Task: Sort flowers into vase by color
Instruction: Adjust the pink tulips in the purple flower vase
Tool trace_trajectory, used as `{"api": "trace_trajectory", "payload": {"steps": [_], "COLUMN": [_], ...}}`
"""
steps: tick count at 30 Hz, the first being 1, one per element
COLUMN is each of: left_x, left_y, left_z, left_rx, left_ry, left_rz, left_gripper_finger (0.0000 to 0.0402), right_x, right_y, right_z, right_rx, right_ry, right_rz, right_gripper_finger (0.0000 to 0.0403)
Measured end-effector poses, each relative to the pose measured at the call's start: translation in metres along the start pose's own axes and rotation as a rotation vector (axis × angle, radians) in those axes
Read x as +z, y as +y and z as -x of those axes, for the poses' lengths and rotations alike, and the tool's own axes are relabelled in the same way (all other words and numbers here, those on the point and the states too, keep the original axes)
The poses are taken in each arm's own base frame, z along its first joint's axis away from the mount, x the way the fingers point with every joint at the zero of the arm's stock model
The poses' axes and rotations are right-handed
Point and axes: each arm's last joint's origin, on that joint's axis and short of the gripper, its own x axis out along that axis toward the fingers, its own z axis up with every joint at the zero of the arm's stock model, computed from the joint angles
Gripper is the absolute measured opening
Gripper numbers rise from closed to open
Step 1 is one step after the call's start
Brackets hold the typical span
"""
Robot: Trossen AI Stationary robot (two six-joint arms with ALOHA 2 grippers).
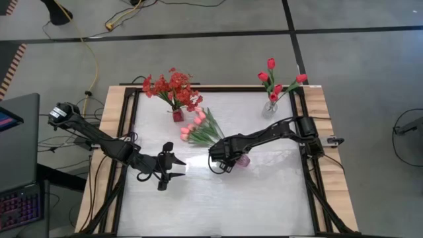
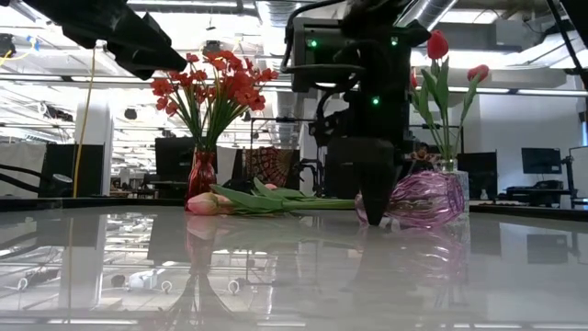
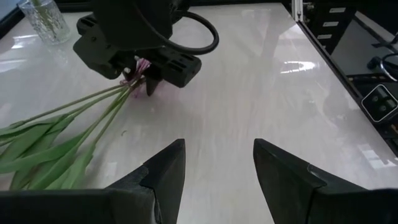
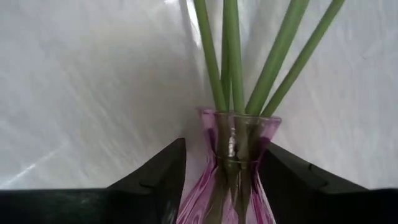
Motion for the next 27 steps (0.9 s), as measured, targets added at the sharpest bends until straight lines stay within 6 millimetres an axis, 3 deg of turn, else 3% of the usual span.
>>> {"api": "trace_trajectory", "payload": {"steps": [8,16,22,27], "left_x": [-0.001,-0.001,-0.001,-0.001], "left_y": [0.000,0.000,0.000,0.000], "left_z": [0.000,0.000,0.000,0.000], "left_rx": [0.004,0.004,0.003,0.000], "left_ry": [0.012,0.011,0.010,0.011], "left_rz": [-0.004,-0.003,0.011,0.023], "left_gripper_finger": [0.0178,0.0178,0.0178,0.0178], "right_x": [-0.002,-0.015,-0.035,-0.072], "right_y": [0.003,0.019,0.031,0.026], "right_z": [0.002,0.016,0.039,0.042], "right_rx": [-0.051,-0.069,-0.093,-0.041], "right_ry": [-0.052,-0.141,-0.297,-0.432], "right_rz": [0.001,0.019,-0.007,-0.117], "right_gripper_finger": [0.0146,0.0149,0.0144,0.0144]}}
